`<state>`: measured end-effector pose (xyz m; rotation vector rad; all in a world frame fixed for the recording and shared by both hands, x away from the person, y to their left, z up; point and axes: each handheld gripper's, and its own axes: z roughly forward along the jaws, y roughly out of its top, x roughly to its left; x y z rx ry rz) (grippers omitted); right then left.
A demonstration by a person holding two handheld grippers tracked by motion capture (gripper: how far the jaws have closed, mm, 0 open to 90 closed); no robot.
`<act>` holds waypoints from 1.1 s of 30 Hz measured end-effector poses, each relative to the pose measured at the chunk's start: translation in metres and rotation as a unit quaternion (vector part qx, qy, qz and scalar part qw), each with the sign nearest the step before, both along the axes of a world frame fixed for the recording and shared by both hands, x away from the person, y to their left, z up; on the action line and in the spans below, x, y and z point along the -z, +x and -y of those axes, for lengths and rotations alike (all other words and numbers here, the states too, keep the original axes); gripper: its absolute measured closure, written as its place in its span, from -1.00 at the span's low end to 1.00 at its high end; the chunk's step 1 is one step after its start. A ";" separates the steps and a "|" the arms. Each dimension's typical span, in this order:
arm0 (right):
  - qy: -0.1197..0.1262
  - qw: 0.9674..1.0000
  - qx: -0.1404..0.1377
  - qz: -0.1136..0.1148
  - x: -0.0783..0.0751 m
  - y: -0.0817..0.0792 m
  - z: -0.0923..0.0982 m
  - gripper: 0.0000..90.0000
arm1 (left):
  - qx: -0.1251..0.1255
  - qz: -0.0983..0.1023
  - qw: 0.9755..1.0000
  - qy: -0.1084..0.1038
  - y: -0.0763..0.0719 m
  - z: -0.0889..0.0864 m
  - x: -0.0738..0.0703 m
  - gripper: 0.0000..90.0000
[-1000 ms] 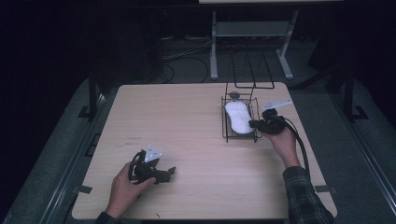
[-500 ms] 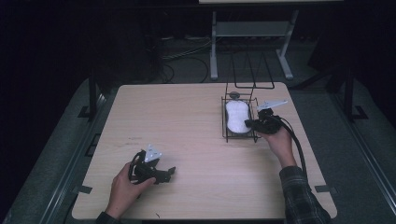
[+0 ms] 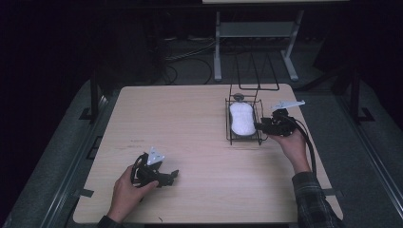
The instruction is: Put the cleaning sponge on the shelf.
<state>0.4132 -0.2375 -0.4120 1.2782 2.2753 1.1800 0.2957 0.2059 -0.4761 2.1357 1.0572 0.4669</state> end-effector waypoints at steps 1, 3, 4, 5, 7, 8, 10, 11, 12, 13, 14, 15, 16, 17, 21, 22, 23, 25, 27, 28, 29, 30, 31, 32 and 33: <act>-0.001 1.000 0.002 0.000 -0.001 -0.001 0.001 -0.05 | 0.000 0.000 1.000 0.000 0.000 0.000 0.000 -0.72; -0.003 1.000 0.011 0.001 -0.002 -0.004 0.003 -0.19 | 0.000 0.000 1.000 0.000 0.000 0.000 0.000 -0.72; -0.008 1.000 0.014 0.002 -0.003 -0.005 0.004 -0.26 | 0.000 0.000 1.000 0.000 0.000 0.000 0.000 -0.72; -0.009 1.000 0.016 0.003 -0.004 -0.007 0.005 -0.30 | 0.000 0.000 1.000 0.000 0.000 0.000 0.000 -0.72; -0.011 1.000 0.025 0.005 -0.006 -0.010 0.007 -0.41 | 0.000 0.000 1.000 0.000 0.000 0.000 0.000 -0.72; -0.012 1.000 0.026 0.007 -0.006 -0.012 0.009 -0.43 | 0.000 0.000 1.000 0.000 0.000 0.000 0.000 -0.72; -0.011 1.000 0.026 0.008 -0.007 -0.016 0.012 -0.48 | 0.000 0.000 1.000 -0.001 0.000 0.000 0.000 -0.72; -0.011 0.999 0.028 0.009 -0.007 -0.018 0.013 -0.49 | 0.000 0.000 1.000 -0.001 0.000 0.000 0.000 -0.72; -0.011 0.999 0.028 0.011 -0.007 -0.021 0.014 -0.49 | 0.000 0.000 1.000 -0.001 0.000 0.000 0.000 -0.72; -0.012 0.999 0.028 0.008 -0.007 -0.023 0.015 -0.51 | 0.000 0.000 1.000 -0.001 0.000 0.000 0.000 -0.72; -0.015 0.999 0.027 0.010 -0.006 -0.024 0.016 -0.51 | 0.000 0.000 1.000 0.000 0.000 0.000 0.000 -0.72; -0.016 0.999 0.027 0.012 -0.006 -0.026 0.017 -0.51 | -0.001 0.000 1.000 -0.001 0.000 0.000 0.000 -0.72; -0.018 0.999 0.029 0.013 -0.005 -0.029 0.018 -0.51 | 0.000 0.000 1.000 0.000 0.000 0.000 0.000 -0.72; -0.019 0.999 0.029 0.012 -0.005 -0.031 0.020 -0.51 | -0.001 0.000 1.000 0.000 0.000 0.000 0.000 -0.72; -0.018 0.999 0.031 0.017 -0.003 -0.040 0.025 -0.51 | -0.001 0.001 1.000 0.000 0.000 0.000 0.000 -0.72; -0.020 0.999 0.032 0.017 -0.003 -0.043 0.026 -0.51 | -0.001 0.001 1.000 0.000 0.000 0.000 0.000 -0.72; -0.022 0.999 0.033 0.017 -0.003 -0.045 0.027 -0.51 | -0.001 0.001 1.000 0.000 0.000 0.000 0.000 -0.72; -0.023 0.999 0.034 0.016 -0.001 -0.051 0.031 -0.52 | -0.001 0.001 1.000 0.000 0.000 0.000 0.000 -0.72; -0.021 0.999 0.036 0.018 0.000 -0.057 0.035 -0.52 | -0.001 0.001 1.000 0.000 0.000 0.000 0.000 -0.72; -0.022 0.999 0.037 0.018 0.000 -0.060 0.037 -0.52 | -0.001 0.001 1.000 0.000 0.000 0.000 0.000 -0.72; -0.023 0.999 0.037 0.019 0.001 -0.062 0.039 -0.52 | -0.001 0.001 1.000 0.000 0.000 0.000 0.000 -0.72; -0.028 0.999 0.038 0.017 0.001 -0.066 0.041 -0.53 | -0.001 0.001 1.000 0.000 0.000 0.000 0.000 -0.72; -0.030 0.999 0.039 0.018 0.002 -0.069 0.042 -0.53 | -0.001 0.001 1.000 0.000 0.000 0.000 0.000 -0.72; -0.030 0.999 0.039 0.019 0.002 -0.072 0.043 -0.53 | -0.001 0.001 1.000 0.000 0.000 0.000 0.000 -0.72; -0.032 0.999 0.038 0.019 0.004 -0.076 0.045 -0.53 | -0.001 0.001 1.000 0.000 0.000 0.000 0.000 -0.72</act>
